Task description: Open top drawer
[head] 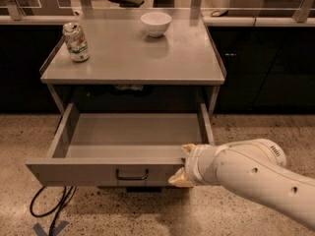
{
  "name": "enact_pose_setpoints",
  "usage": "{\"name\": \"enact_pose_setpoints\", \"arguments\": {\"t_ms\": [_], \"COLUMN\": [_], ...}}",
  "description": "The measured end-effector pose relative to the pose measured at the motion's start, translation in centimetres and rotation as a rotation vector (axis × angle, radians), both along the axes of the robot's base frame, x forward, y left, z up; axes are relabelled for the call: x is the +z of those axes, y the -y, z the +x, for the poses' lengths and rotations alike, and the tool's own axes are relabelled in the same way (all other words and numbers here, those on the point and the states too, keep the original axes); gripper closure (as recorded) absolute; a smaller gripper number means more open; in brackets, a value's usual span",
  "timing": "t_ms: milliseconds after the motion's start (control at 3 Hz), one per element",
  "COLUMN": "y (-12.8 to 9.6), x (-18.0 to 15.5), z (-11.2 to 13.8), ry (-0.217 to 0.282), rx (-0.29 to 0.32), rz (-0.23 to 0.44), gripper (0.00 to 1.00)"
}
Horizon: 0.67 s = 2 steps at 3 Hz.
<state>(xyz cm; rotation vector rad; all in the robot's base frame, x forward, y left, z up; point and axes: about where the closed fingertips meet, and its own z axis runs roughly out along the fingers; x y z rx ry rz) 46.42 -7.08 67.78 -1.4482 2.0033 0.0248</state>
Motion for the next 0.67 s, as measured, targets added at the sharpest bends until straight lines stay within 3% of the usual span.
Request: {"name": "enact_pose_setpoints", "arguments": {"t_ms": [333, 667], "y": [0.00, 0.00], "x": [0.00, 0.00], "z": [0.00, 0.00], "ry": [0.000, 0.000], "rx": [0.000, 0.000], "rz": [0.000, 0.000], "gripper": [0.00, 0.00]}}
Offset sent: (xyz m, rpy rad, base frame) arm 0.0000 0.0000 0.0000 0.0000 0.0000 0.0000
